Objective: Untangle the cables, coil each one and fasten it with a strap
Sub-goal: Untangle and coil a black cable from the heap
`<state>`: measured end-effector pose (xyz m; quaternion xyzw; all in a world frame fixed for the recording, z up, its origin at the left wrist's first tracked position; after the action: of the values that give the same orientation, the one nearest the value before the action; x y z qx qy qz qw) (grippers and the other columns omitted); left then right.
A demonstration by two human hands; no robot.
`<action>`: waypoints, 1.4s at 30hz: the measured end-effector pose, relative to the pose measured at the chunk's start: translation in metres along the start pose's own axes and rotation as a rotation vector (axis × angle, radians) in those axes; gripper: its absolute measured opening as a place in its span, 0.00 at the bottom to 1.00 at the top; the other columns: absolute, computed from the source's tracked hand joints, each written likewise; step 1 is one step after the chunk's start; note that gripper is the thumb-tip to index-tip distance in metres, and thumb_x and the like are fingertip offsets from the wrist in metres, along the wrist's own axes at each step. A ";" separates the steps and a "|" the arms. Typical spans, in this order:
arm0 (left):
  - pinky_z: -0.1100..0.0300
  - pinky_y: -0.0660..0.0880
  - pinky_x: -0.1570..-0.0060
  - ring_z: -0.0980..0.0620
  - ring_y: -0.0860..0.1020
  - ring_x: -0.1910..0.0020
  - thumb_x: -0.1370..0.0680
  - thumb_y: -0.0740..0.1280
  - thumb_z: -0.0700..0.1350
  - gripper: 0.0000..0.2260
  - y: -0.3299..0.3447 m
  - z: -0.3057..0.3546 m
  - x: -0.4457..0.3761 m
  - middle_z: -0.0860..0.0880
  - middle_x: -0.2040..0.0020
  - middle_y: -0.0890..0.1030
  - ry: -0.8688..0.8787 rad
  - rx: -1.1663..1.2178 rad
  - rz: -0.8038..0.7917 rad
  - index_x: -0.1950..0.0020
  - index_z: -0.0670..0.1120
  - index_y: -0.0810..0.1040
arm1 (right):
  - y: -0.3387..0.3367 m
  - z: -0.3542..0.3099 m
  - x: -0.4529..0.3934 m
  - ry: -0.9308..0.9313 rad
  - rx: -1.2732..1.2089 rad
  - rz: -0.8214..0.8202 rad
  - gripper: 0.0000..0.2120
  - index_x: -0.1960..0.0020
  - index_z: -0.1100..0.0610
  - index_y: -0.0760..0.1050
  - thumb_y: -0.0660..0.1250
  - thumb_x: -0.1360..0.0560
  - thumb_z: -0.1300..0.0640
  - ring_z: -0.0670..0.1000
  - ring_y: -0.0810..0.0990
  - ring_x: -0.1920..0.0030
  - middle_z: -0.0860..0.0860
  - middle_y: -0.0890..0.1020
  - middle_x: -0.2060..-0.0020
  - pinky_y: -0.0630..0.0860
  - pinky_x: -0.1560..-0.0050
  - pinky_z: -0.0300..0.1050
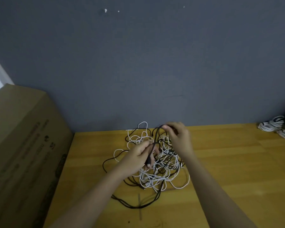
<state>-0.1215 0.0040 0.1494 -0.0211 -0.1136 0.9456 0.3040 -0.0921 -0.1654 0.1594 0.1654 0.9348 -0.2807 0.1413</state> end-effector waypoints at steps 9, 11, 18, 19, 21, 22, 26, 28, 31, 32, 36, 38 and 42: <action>0.66 0.70 0.66 0.54 0.66 0.75 0.17 0.51 0.53 0.20 -0.041 -0.024 0.009 0.51 0.74 0.67 -0.202 0.242 0.100 0.55 0.42 0.76 | 0.099 0.048 0.063 0.185 0.059 -0.487 0.31 0.60 0.58 0.77 0.53 0.25 0.31 0.47 0.74 0.69 0.52 0.78 0.70 0.68 0.65 0.44; 0.63 0.69 0.63 0.54 0.62 0.74 0.20 0.52 0.60 0.22 -0.047 -0.023 0.012 0.52 0.74 0.62 -0.242 0.193 0.029 0.61 0.46 0.73 | 0.100 0.037 0.064 0.176 0.059 -0.354 0.23 0.61 0.55 0.77 0.56 0.23 0.38 0.41 0.71 0.73 0.46 0.75 0.74 0.66 0.69 0.41; 0.60 0.67 0.62 0.54 0.61 0.75 0.21 0.52 0.58 0.20 -0.062 -0.016 0.018 0.56 0.75 0.61 -0.194 0.087 -0.105 0.64 0.46 0.67 | 0.057 -0.004 0.026 0.120 -0.056 0.072 0.10 0.54 0.52 0.80 0.63 0.21 0.50 0.41 0.70 0.74 0.45 0.76 0.71 0.65 0.71 0.34; 0.59 0.68 0.61 0.54 0.60 0.75 0.21 0.53 0.57 0.19 -0.064 -0.012 0.016 0.55 0.75 0.61 -0.152 0.147 -0.070 0.64 0.46 0.66 | 0.065 -0.002 0.025 0.148 -0.024 -0.071 0.12 0.51 0.52 0.80 0.62 0.21 0.48 0.39 0.70 0.74 0.44 0.76 0.71 0.67 0.70 0.35; 0.59 0.70 0.61 0.55 0.61 0.77 0.20 0.53 0.54 0.18 -0.068 -0.007 0.010 0.55 0.76 0.61 -0.114 0.278 0.054 0.64 0.46 0.66 | 0.088 0.009 0.035 0.237 -0.012 -0.385 0.16 0.47 0.52 0.79 0.58 0.20 0.44 0.37 0.71 0.73 0.44 0.76 0.70 0.70 0.66 0.38; 0.60 0.71 0.62 0.55 0.62 0.78 0.18 0.53 0.53 0.17 -0.071 -0.006 0.007 0.55 0.76 0.62 -0.113 0.358 0.140 0.63 0.46 0.67 | 0.099 0.018 0.045 0.235 0.024 -0.479 0.17 0.46 0.52 0.79 0.56 0.20 0.44 0.38 0.73 0.69 0.44 0.76 0.68 0.72 0.61 0.41; 0.62 0.72 0.64 0.56 0.63 0.77 0.16 0.50 0.48 0.15 -0.088 -0.021 -0.010 0.54 0.76 0.64 -0.105 0.631 0.470 0.59 0.46 0.67 | 0.122 0.052 0.084 -0.002 0.537 -0.621 0.19 0.31 0.51 0.68 0.48 0.17 0.47 0.53 0.74 0.41 0.51 0.80 0.44 0.58 0.32 0.55; 0.59 0.69 0.58 0.57 0.65 0.74 0.15 0.50 0.46 0.13 -0.095 -0.027 -0.018 0.54 0.73 0.66 -0.100 0.535 0.560 0.58 0.47 0.65 | 0.128 0.054 0.098 -0.148 0.645 -0.719 0.19 0.28 0.55 0.62 0.51 0.17 0.54 0.58 0.74 0.40 0.56 0.77 0.40 0.64 0.38 0.53; 0.57 0.69 0.57 0.55 0.69 0.68 0.16 0.48 0.50 0.09 -0.086 -0.028 -0.028 0.52 0.65 0.69 -0.082 -0.050 0.472 0.53 0.50 0.62 | 0.123 0.027 0.102 -0.522 0.619 -0.660 0.24 0.37 0.55 0.69 0.70 0.31 0.62 0.55 0.81 0.57 0.53 0.82 0.57 0.75 0.59 0.45; 0.57 0.69 0.60 0.54 0.70 0.67 0.16 0.47 0.52 0.09 -0.079 -0.030 -0.031 0.51 0.63 0.71 -0.088 -0.244 0.384 0.49 0.50 0.62 | 0.118 0.020 0.098 -0.600 0.599 -0.602 0.25 0.40 0.54 0.70 0.73 0.35 0.62 0.52 0.81 0.62 0.50 0.81 0.61 0.75 0.63 0.42; 0.60 0.66 0.69 0.55 0.72 0.66 0.17 0.49 0.55 0.13 -0.070 -0.037 -0.033 0.50 0.59 0.73 -0.164 -0.541 0.137 0.40 0.47 0.63 | 0.071 -0.021 0.055 -0.699 0.429 -0.235 0.09 0.48 0.57 0.79 0.63 0.25 0.59 0.49 0.81 0.64 0.49 0.83 0.62 0.78 0.64 0.44; 0.64 0.65 0.69 0.60 0.72 0.70 0.16 0.50 0.53 0.13 -0.066 -0.027 -0.032 0.50 0.63 0.73 -0.151 -0.463 0.098 0.44 0.45 0.67 | 0.041 -0.038 0.026 -0.674 0.376 -0.011 0.11 0.51 0.59 0.81 0.61 0.22 0.55 0.51 0.80 0.62 0.51 0.83 0.61 0.77 0.62 0.46; 0.62 0.67 0.64 0.60 0.66 0.76 0.20 0.46 0.61 0.23 -0.057 0.015 -0.036 0.56 0.74 0.67 -0.023 -0.251 0.058 0.63 0.47 0.67 | 0.023 -0.027 -0.013 -0.412 0.320 0.133 0.17 0.55 0.58 0.79 0.61 0.22 0.45 0.48 0.74 0.60 0.49 0.80 0.62 0.70 0.59 0.42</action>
<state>-0.0608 0.0252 0.1756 -0.0516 -0.2341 0.9324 0.2704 -0.0755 -0.1346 0.1746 0.1862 0.8171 -0.4429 0.3185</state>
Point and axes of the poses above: each hand's wrist, its own x-axis away from the middle knuckle, its own y-axis out of the palm, z = x × y, the point moved 5 cm from there along -x, towards the middle knuckle
